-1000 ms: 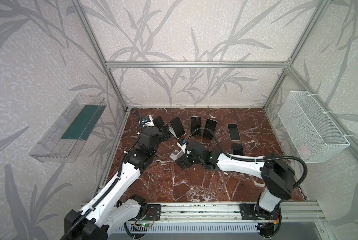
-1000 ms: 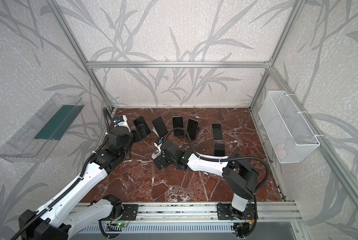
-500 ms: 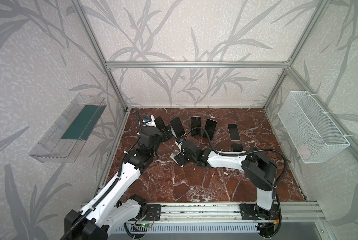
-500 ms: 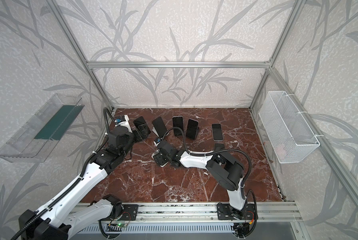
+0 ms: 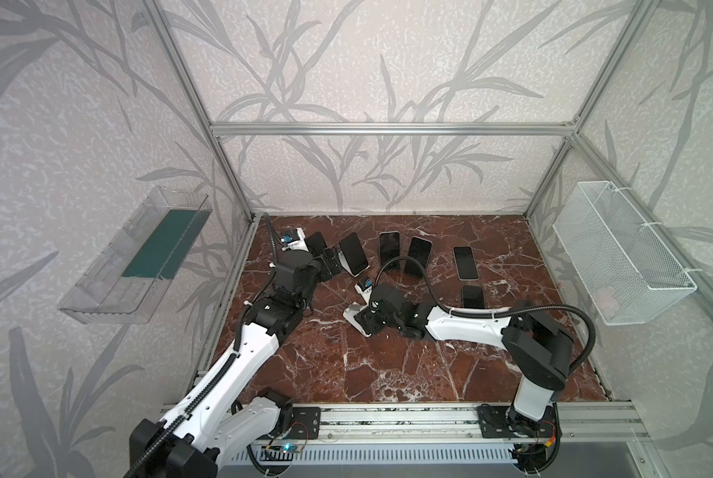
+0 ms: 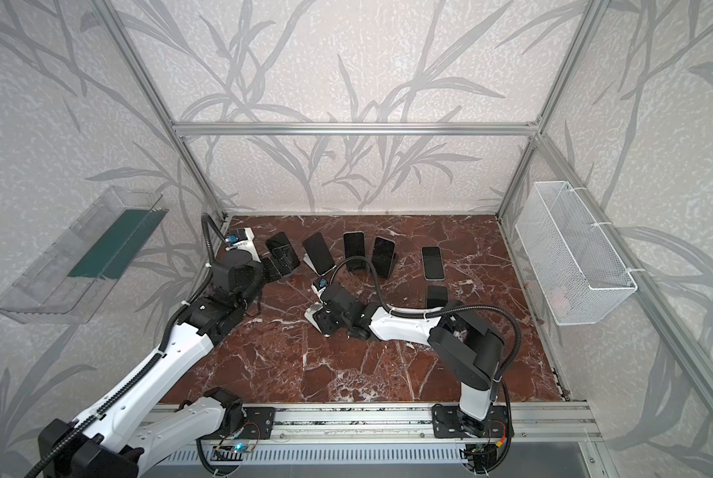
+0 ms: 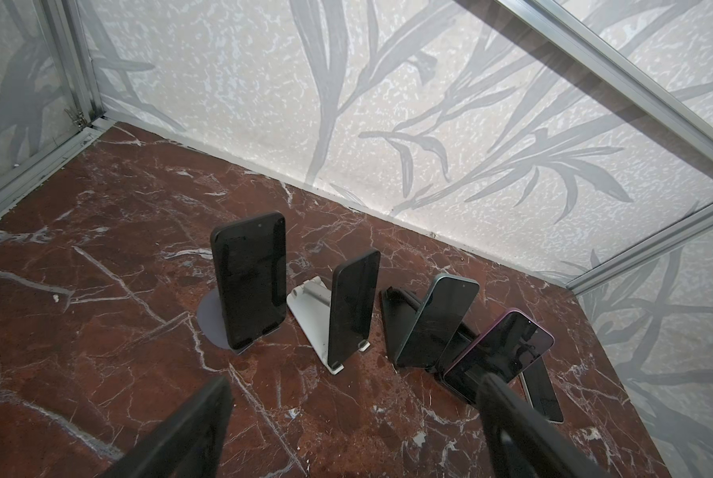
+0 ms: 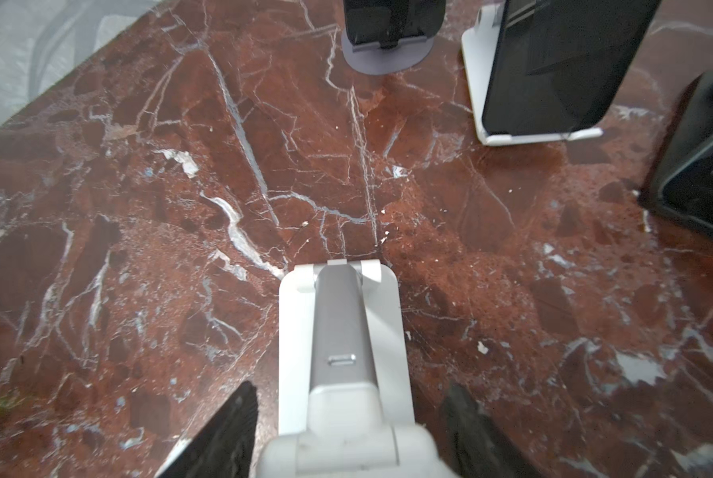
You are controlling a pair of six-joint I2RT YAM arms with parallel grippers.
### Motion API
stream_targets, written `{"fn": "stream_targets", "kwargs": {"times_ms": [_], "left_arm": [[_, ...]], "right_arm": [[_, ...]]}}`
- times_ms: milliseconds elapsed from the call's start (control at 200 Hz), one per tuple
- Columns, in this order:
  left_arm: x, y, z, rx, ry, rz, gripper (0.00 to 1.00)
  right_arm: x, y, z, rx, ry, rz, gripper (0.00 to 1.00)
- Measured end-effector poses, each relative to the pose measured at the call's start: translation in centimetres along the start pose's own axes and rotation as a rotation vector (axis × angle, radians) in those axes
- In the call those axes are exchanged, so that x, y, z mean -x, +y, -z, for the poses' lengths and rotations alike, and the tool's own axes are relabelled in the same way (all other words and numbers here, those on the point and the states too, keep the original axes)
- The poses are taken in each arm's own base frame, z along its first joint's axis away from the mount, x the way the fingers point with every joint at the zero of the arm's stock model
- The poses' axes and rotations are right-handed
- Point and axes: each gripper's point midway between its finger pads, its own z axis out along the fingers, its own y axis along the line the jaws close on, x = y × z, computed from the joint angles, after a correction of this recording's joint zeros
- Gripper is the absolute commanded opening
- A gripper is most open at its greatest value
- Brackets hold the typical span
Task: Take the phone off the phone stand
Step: 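Move the right gripper to the small white stand and grasp it, then carry the white stand with the right gripper to the basket corner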
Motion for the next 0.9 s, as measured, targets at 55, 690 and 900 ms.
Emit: {"fn": "stream_targets", "kwargs": {"times_ms": [55,690,900], "left_arm": [[0.0,0.0,0.0,-0.002,0.0,0.003,0.93],[-0.2,-0.1,-0.2,-0.014,0.01,0.018,0.92],[-0.8,-0.1,-0.6,-0.012,0.029,0.018,0.91]], "right_arm": [[1.3,0.0,1.7,-0.009,-0.037,0.003,0.51],[9.8,-21.5,21.7,-0.566,-0.361,-0.204,0.48],[8.1,-29.5,23.5,-0.729,-0.338,-0.33,0.48]]}}
